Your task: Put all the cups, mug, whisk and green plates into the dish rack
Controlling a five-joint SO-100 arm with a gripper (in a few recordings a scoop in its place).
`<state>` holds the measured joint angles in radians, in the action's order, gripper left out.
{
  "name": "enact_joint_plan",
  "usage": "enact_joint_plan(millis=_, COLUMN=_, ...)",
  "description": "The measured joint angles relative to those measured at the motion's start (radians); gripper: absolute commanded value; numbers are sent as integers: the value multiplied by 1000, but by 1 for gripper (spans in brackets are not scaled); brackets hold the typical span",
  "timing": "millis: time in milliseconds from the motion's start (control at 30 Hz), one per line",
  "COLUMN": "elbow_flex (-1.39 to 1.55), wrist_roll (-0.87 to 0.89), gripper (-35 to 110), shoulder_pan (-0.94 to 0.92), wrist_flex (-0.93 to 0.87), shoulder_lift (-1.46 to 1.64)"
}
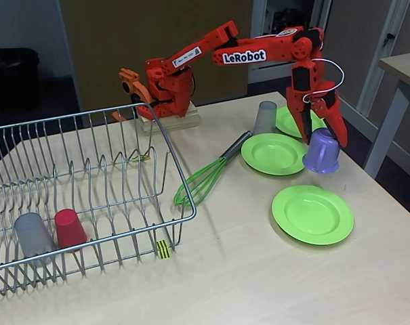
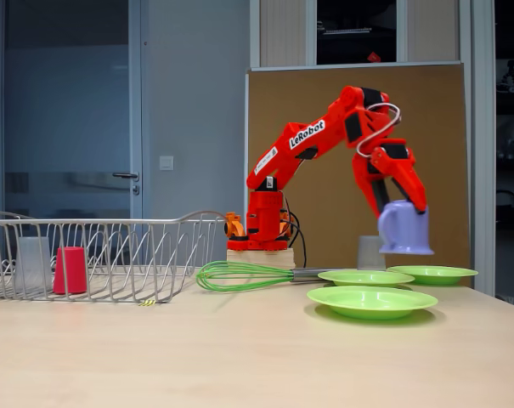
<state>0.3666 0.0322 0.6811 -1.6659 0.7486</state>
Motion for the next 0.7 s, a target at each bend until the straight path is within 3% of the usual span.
enact_joint_plan(millis=267, elbow_flex=339, wrist_roll=-190, gripper=16, shoulder_pan=-219, wrist_flex=6, shoulder_lift=370)
enact_joint_plan(millis=700, elbow_flex=449, wrist_roll=-437, gripper=16, shoulder_pan=-670, wrist_flex=-87, shoulder_lift=620)
